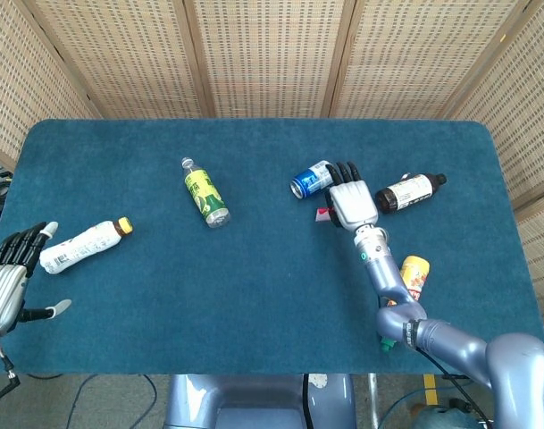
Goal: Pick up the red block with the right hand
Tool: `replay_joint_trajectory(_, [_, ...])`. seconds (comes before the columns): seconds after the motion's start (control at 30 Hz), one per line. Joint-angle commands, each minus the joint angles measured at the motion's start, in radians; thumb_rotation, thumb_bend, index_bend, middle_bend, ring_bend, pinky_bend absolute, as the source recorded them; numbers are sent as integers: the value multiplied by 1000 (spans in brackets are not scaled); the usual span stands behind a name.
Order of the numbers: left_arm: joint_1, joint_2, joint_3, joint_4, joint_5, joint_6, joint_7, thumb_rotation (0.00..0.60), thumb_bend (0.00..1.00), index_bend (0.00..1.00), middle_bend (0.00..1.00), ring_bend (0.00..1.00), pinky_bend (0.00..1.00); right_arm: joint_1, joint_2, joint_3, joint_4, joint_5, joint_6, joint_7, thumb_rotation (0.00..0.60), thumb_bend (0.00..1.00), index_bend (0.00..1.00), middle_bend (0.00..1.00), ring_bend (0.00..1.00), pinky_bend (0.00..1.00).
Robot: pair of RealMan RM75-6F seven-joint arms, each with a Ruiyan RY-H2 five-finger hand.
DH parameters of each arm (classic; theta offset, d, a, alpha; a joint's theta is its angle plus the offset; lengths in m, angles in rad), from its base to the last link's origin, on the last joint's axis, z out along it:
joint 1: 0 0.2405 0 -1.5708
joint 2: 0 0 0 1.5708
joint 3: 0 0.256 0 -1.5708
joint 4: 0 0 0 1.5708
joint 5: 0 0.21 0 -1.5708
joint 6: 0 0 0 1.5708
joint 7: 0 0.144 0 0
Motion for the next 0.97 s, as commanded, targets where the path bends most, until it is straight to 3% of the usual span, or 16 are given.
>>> replay_joint_trajectory(0.03, [0, 3, 0, 0, 2, -1, -6, 600, 0, 0, 0, 0, 0, 1, 65, 36, -115, 10, 3, 48, 600, 679, 753, 145, 0, 0])
replay_joint_trajectory(0.2, [2, 10, 3, -2, 16, 0, -23, 600, 0, 0, 0, 0, 0, -20, 186, 117, -419, 129, -120, 232, 600, 672, 681, 145, 0, 0])
replay_joint_trajectory(0.33, [7, 15, 6, -2, 21, 6, -34, 600, 0, 0, 0, 0, 0, -11, 229, 122, -538, 193, -208, 305, 600, 668, 656, 145, 0, 0])
replay_joint_trajectory(0.57, [13, 23, 7, -1, 31, 15, -51, 600, 0, 0, 0, 0, 0, 12, 208, 98, -597, 221, -294, 414, 600, 657, 661, 145, 0, 0])
replay_joint_trajectory(0.8, [9, 24, 9, 0, 33, 5, -53, 600, 0, 0, 0, 0, 0, 34, 169, 69, -592, 218, -290, 435, 600, 656, 616, 145, 0, 0])
replay_joint_trajectory(0.93, [10, 26, 7, -1, 34, 9, -55, 600, 0, 0, 0, 0, 0, 46, 152, 53, -593, 221, -284, 439, 600, 657, 870, 146, 0, 0])
replay_joint_trajectory(0.97, [11, 26, 7, -1, 35, 11, -55, 600, 0, 0, 0, 0, 0, 48, 149, 50, -593, 223, -282, 439, 600, 657, 875, 146, 0, 0])
